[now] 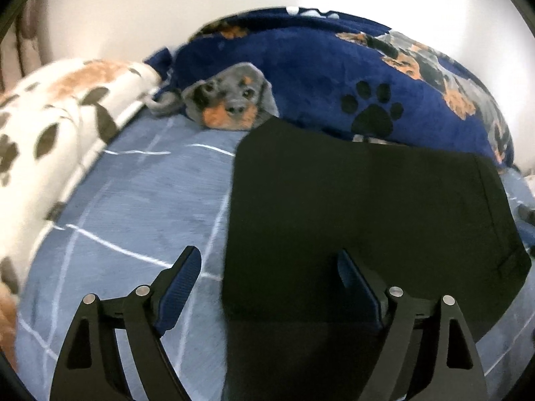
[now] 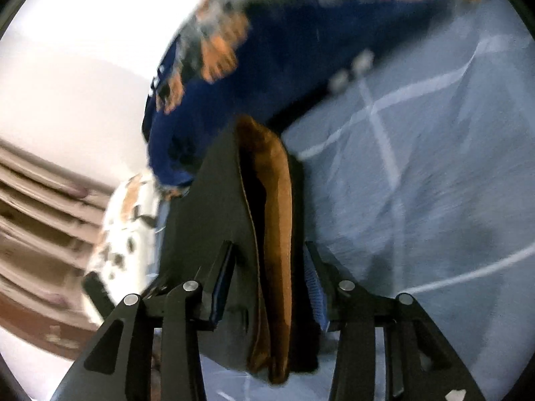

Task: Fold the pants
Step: 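Open both tools and lift them away from the folded trousers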

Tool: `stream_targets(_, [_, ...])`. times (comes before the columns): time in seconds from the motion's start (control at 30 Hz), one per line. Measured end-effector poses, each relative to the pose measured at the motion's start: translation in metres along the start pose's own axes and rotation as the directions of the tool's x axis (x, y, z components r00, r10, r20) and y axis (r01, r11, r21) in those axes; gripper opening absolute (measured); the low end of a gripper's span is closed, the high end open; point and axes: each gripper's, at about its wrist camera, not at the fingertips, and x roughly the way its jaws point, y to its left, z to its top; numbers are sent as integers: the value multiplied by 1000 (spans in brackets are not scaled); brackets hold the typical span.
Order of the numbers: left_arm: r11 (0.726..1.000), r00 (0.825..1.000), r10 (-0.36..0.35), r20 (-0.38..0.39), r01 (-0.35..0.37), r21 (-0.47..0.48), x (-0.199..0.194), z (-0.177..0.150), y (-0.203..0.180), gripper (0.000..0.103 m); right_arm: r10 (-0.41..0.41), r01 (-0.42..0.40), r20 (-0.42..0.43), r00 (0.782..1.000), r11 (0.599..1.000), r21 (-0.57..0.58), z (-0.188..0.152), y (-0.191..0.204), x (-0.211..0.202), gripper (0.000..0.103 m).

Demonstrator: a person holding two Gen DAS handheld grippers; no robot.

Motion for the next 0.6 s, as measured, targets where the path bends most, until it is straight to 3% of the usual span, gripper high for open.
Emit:
stream_targets(0.2, [997, 995, 82, 53, -82, -5, -30, -12, -1, 84, -101, 115, 86, 991, 976, -182, -34, 44, -34, 47])
stream_targets(0.37, [996, 993, 78, 85, -75, -38, -57, -21, 0, 85, -143, 152, 51, 988, 952, -267, -67, 64, -31, 49])
stream_targets(0.6, [995, 973, 21, 228, 3, -103, -108, -35, 5, 85, -141, 141, 15, 990, 959, -247, -90, 69, -32, 53])
